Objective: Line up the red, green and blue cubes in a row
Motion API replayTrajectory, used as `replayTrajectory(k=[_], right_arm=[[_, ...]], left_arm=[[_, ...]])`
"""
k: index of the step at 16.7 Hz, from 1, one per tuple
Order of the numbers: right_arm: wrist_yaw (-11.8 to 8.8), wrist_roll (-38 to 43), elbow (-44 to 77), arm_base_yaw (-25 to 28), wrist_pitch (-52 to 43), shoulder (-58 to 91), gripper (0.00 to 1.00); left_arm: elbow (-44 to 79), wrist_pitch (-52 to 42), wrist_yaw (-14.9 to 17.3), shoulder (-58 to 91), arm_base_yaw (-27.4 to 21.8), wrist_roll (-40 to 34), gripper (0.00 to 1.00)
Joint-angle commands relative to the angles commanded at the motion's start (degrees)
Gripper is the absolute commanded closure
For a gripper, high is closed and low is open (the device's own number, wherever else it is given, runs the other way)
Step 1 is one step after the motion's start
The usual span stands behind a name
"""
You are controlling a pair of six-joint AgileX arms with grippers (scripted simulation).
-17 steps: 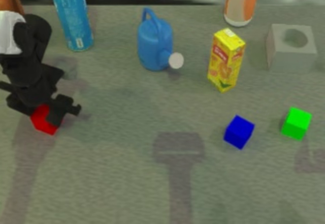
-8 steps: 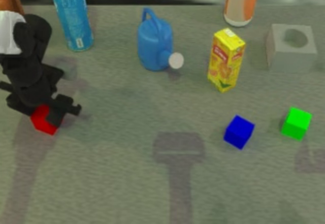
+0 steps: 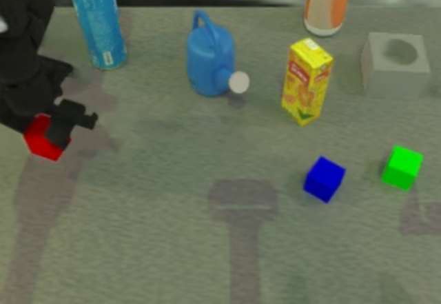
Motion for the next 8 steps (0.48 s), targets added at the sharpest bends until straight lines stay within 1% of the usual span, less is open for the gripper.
replayTrajectory(k=[6, 8], right_arm=[[0.0, 0.0, 0.0, 0.0, 0.0, 0.0, 0.0], [0.0, 0.0, 0.0, 0.0, 0.0, 0.0, 0.0]], left_arm=[[0.52, -0.8, -0.03, -0.58, -0.37, 0.0, 1.0], [0.35, -0.95, -0.11, -0.75, -1.82, -1.86, 1.0]])
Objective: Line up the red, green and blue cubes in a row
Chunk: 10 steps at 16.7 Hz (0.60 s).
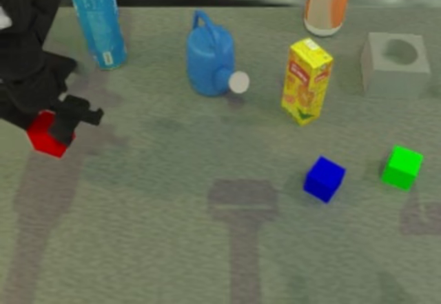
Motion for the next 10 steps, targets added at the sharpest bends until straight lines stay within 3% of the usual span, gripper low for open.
replayTrajectory(k=[4, 10], right_arm=[[0.0, 0.0, 0.0, 0.0, 0.0, 0.0, 0.0], [0.0, 0.0, 0.0, 0.0, 0.0, 0.0, 0.0]], left_arm=[[-1.9, -0.39, -0.39, -1.91, -7.02, -10.86, 1.0], [-8.13, -1.09, -0.91, -7.28, -23.14, -39.63, 1.0]])
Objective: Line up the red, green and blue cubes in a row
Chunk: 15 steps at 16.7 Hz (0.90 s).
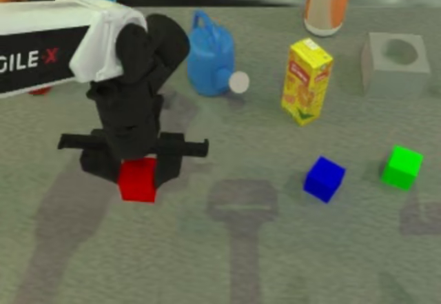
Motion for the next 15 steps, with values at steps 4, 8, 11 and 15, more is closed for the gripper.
replayTrajectory(k=[4, 8, 11, 15], right_arm=[[0.0, 0.0, 0.0, 0.0, 0.0, 0.0, 0.0], [0.0, 0.0, 0.0, 0.0, 0.0, 0.0, 0.0], [0.0, 0.0, 0.0, 0.0, 0.0, 0.0, 0.0], [0.0, 0.0, 0.0, 0.0, 0.0, 0.0, 0.0]], left_arm=[[-3.6, 0.35, -0.43, -4.09, -9.1, -13.68, 1.0], [-5.0, 0.87, -0.7, -6.13, -12.23, -17.73, 1.0], [-4.8, 0.82, -0.65, -5.88, -11.98, -17.56, 1.0], [-7.4, 5.03, -0.73, -4.24, -11.69, -17.76, 1.0]])
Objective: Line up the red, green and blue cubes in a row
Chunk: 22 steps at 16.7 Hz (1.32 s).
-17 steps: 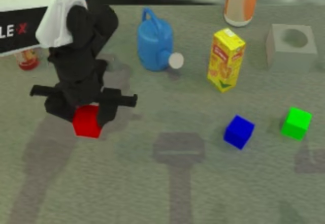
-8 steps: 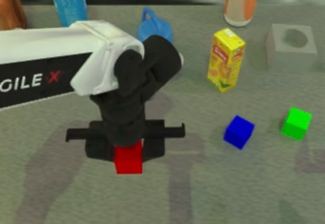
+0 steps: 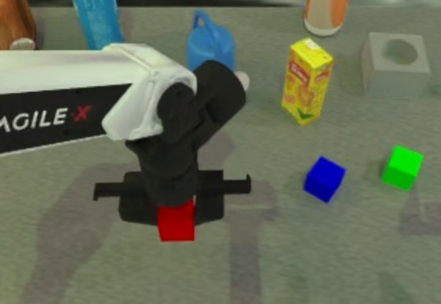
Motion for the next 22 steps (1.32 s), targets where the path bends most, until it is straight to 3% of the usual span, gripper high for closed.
replayTrajectory(k=[5, 10, 22], right_arm=[[0.0, 0.0, 0.0, 0.0, 0.0, 0.0, 0.0], [0.0, 0.0, 0.0, 0.0, 0.0, 0.0, 0.0], [0.0, 0.0, 0.0, 0.0, 0.0, 0.0, 0.0]], left_arm=[[-6.01, 10.51, 0.11, 4.27, -0.3, 0.27, 1.0], [-6.5, 11.32, 0.07, 4.69, -0.38, 0.3, 1.0], [-6.5, 11.32, 0.07, 4.69, -0.38, 0.3, 0.1]])
